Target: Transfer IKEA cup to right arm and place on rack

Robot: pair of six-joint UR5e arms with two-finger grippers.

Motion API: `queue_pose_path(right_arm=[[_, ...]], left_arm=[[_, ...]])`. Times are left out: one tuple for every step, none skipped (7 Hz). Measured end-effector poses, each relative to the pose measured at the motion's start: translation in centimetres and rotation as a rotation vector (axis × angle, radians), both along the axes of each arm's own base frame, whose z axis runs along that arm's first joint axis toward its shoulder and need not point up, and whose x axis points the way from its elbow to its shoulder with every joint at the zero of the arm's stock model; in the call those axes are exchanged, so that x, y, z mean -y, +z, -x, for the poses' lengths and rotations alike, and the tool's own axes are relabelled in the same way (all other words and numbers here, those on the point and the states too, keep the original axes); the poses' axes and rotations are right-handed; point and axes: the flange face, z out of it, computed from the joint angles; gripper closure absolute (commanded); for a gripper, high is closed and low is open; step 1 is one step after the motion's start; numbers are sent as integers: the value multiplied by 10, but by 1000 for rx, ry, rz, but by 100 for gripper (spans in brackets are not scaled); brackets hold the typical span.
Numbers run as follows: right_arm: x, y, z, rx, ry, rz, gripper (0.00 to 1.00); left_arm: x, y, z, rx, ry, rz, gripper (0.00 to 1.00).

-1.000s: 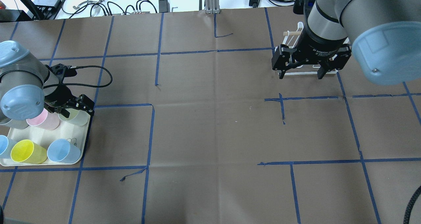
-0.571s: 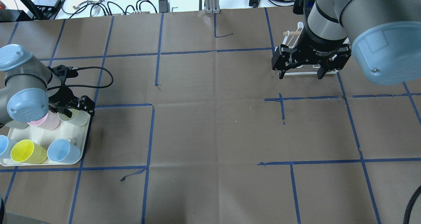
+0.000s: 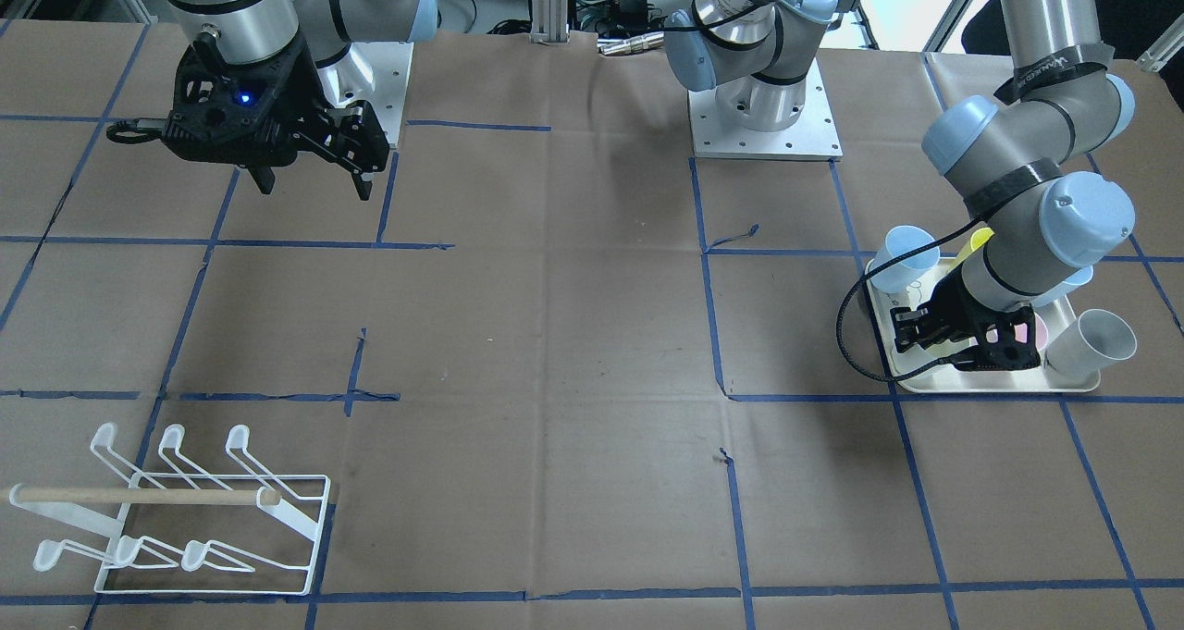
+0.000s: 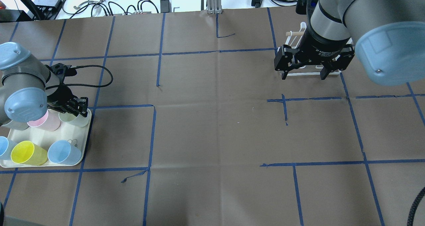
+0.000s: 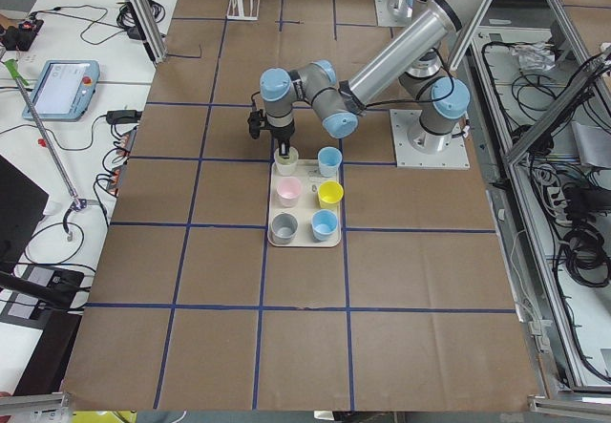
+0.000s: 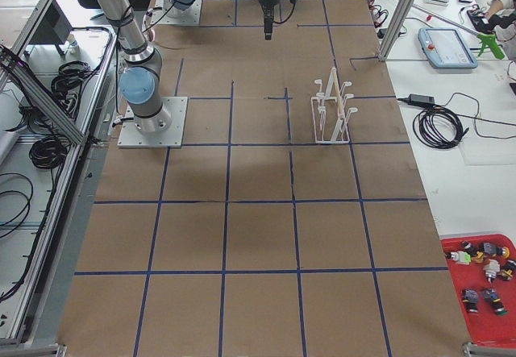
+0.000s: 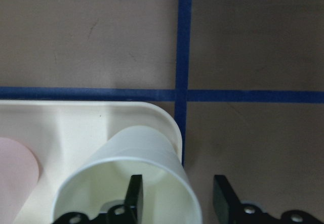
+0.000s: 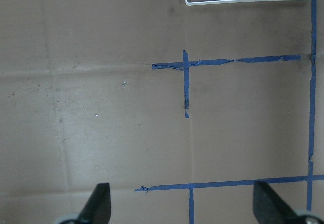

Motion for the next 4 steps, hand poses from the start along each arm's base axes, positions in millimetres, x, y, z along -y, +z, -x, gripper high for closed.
queue_pose_path(right_arm=[[0,0,0,0,0,0,0],[0,0,0,0,1,1,0],[0,0,0,1,1,1,0],[0,1,0,1,0,2,0]], left_arm=[[0,4,0,0,0,5,100],[1,16,0,6,0,14,100],[0,39,0,9,1,17,100],[-2,70,2,5,4,7,100]])
